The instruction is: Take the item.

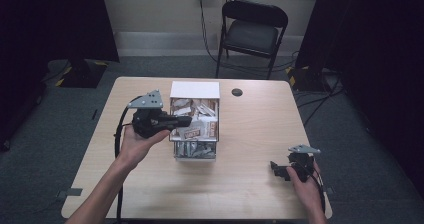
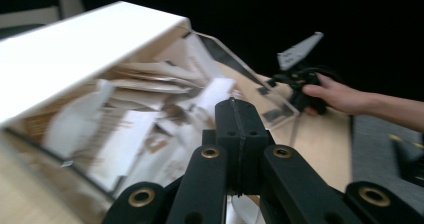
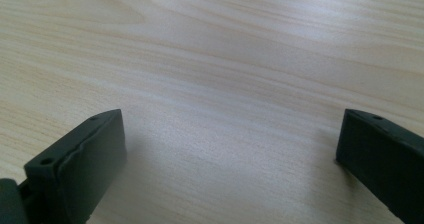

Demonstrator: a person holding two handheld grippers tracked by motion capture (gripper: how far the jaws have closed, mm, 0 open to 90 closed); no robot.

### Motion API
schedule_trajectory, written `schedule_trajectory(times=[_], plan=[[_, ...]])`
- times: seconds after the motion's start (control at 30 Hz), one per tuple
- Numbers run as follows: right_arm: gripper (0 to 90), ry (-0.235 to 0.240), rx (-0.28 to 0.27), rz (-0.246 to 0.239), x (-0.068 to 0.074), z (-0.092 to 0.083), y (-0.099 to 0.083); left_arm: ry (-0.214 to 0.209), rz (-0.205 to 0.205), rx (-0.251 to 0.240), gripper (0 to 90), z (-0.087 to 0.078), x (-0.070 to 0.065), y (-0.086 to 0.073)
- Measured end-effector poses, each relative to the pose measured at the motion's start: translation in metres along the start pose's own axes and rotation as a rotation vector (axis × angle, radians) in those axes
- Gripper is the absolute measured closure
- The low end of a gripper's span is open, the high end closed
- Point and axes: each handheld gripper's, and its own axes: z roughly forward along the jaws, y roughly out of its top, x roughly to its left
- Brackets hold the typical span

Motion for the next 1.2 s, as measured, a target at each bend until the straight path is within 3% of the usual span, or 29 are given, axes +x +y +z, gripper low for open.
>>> schedule_trajectory(times=[0.1,0.2,0.57,0.7,0.73,0.87,1.2], plan=[[0.0,0.0,0.0,0.0,0.0,0.0,0.0,-0.037,-0.011,-0.004,90.0,0.005,-0.001,-0.001],[0.0,0.0,0.0,0.0,0.0,0.0,0.0,-0.043,-0.007,0.022,86.1,0.013,-0.002,-0.002],[0.0,0.0,0.0,0.0,0.0,0.0,0.0,-0.069,-0.02,0.045,76.9,0.019,0.001,-0.005],[0.0,0.0,0.0,0.0,0.0,0.0,0.0,-0.07,-0.013,0.058,77.7,0.02,0.001,-0.005],[0.0,0.0,0.0,0.0,0.0,0.0,0.0,-0.044,0.004,0.077,76.7,0.021,0.0,-0.005],[0.0,0.0,0.0,0.0,0.0,0.0,0.0,-0.03,0.01,0.087,75.2,0.024,0.0,-0.005],[0.0,0.0,0.0,0.0,0.0,0.0,0.0,-0.045,0.017,0.106,81.6,0.023,0.001,-0.006]])
